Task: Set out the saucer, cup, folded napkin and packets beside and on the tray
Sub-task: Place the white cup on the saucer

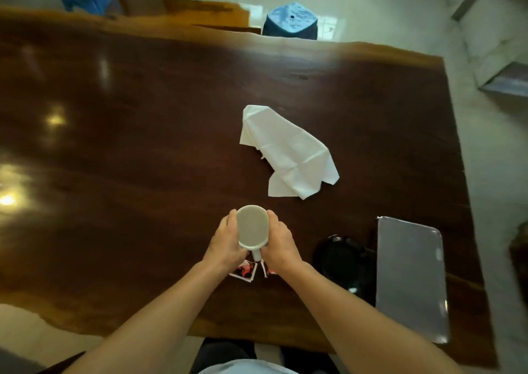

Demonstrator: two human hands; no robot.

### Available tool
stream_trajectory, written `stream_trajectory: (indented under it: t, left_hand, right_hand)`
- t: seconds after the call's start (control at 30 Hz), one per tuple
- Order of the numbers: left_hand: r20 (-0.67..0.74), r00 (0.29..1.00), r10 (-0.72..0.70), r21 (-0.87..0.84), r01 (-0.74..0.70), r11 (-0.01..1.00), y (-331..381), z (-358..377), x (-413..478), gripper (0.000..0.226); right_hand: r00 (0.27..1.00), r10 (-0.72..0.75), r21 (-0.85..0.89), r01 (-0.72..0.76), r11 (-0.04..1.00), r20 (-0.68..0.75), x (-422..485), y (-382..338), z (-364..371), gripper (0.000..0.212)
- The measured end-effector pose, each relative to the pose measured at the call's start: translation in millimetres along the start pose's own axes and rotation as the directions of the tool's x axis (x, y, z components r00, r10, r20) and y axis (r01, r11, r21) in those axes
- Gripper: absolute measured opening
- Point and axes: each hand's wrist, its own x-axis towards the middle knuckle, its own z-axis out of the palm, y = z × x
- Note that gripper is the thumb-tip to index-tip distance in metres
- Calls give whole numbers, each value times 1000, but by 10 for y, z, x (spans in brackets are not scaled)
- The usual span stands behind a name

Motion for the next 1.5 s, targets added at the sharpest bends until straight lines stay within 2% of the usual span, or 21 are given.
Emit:
stream_trajectory:
  t: [0.1, 0.27, 0.47, 0.63, 0.73, 0.9, 1.1, 1.5]
  left_hand:
    - [60, 995, 74, 20, -75, 997, 392, 364, -89, 74]
    - [154, 975, 160, 43, -169, 985, 1026, 1020, -229, 71]
    - [187, 966, 178, 75, -195, 978, 1452, 1468, -392, 71]
    - [201, 970, 132, 105, -156, 982, 1493, 1562, -538, 87]
    - [198, 973, 122, 85, -141, 986, 1428, 1570, -604, 69]
    - [235, 967, 102, 40, -115, 993, 1407, 1643, -626, 65]
    - [313, 949, 47, 133, -92, 987, 1485, 1709, -591, 95]
    - [339, 941, -6, 126, -39, 991, 1491, 1775, -424, 96]
  right_hand:
    - [997, 57, 27, -56, 998, -49, -272, 381, -387, 43]
    - [985, 88, -30, -94, 995, -146, -618, 1128, -916, 58]
    - [965, 147, 34, -143, 989, -218, -893, 1607, -1186, 61]
    - [967, 157, 55, -149, 987, -200, -975, 1767, -1122, 67]
    - [972, 153, 47, -146, 988, -177, -995, 1796, -1032, 67]
    - [970, 180, 60, -172, 983, -166, -1046, 1882, -936, 80]
    - [965, 207, 84, -196, 977, -162, -1039, 2028, -955, 81]
    - [954, 265, 101, -252, 962, -138, -880, 2053, -947, 80]
